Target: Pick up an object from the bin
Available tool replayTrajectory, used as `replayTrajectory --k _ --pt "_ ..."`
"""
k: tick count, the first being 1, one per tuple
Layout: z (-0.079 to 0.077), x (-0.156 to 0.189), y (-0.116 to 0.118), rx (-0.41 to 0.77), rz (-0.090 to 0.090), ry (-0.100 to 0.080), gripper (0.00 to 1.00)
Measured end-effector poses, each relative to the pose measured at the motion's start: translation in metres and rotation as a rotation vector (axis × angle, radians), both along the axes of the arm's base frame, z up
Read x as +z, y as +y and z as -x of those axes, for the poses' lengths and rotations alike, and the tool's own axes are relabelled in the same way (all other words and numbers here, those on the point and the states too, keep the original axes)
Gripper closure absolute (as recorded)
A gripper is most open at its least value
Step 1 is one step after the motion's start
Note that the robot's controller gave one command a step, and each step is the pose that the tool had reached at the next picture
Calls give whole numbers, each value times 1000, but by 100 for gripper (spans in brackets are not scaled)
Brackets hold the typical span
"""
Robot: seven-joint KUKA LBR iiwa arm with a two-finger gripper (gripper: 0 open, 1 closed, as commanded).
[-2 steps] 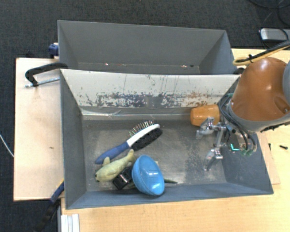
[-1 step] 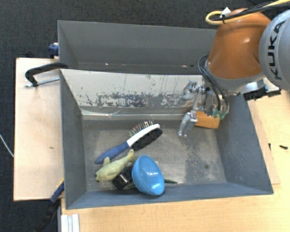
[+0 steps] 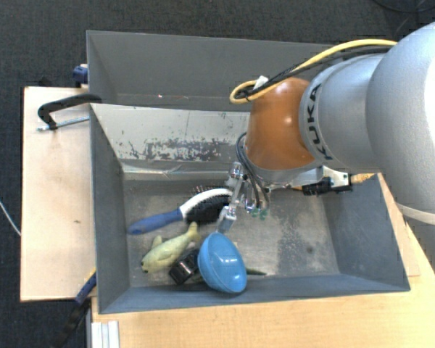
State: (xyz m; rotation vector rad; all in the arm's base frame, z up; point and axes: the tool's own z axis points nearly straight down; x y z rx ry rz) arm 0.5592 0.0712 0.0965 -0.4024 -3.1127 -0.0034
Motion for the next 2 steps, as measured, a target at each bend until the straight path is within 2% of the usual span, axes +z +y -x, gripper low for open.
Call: replayTrajectory --k 1,2 --pt "0 3 -4 0 4 -1 100" --pt "8 181 -24 254 2 -16 100"
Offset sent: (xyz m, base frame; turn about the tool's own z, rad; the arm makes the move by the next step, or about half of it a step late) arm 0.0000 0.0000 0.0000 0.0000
